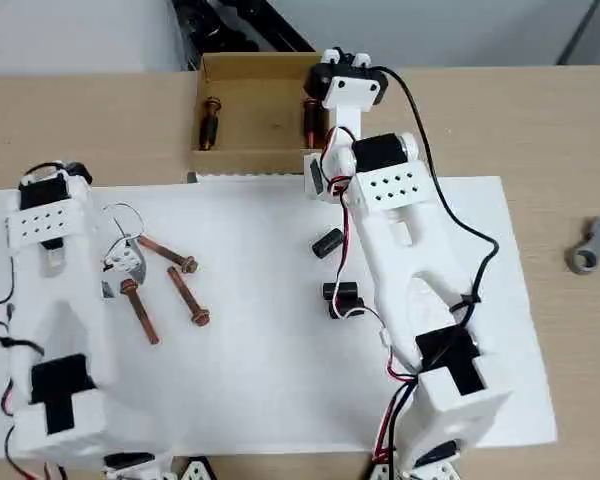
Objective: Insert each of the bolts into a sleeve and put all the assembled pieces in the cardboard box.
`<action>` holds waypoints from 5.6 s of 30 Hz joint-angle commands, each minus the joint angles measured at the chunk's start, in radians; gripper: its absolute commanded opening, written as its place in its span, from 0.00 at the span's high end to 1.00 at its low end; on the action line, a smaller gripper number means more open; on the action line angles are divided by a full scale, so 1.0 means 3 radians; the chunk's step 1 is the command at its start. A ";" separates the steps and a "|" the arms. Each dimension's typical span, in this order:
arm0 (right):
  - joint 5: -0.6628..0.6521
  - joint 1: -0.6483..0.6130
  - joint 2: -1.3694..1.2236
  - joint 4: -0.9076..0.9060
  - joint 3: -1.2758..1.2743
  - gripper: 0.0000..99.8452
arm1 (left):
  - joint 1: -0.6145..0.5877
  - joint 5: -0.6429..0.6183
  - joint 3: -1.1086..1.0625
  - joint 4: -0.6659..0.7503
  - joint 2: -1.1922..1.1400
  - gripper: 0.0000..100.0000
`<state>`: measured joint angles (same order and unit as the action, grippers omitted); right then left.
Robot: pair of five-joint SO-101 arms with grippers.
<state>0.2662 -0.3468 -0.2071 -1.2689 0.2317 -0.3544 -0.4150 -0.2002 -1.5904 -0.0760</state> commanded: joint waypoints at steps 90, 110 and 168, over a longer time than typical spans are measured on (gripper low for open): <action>0.0026 0.0008 0.0192 0.0013 0.0215 0.81 | 0.0123 0.0711 -0.0279 -0.0133 0.0747 0.87; 0.0026 0.0003 0.0192 -0.0013 0.0215 0.81 | 0.0015 0.0777 -0.0289 -0.0015 -0.0338 0.87; 0.2552 -0.0371 -0.0601 -0.0315 0.0240 0.81 | 0.0010 0.1207 -0.1501 0.0726 0.3330 0.99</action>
<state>0.9966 -0.4603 -0.3560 -1.3825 0.2593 -0.3422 -0.0545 -0.6590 -1.3802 0.8953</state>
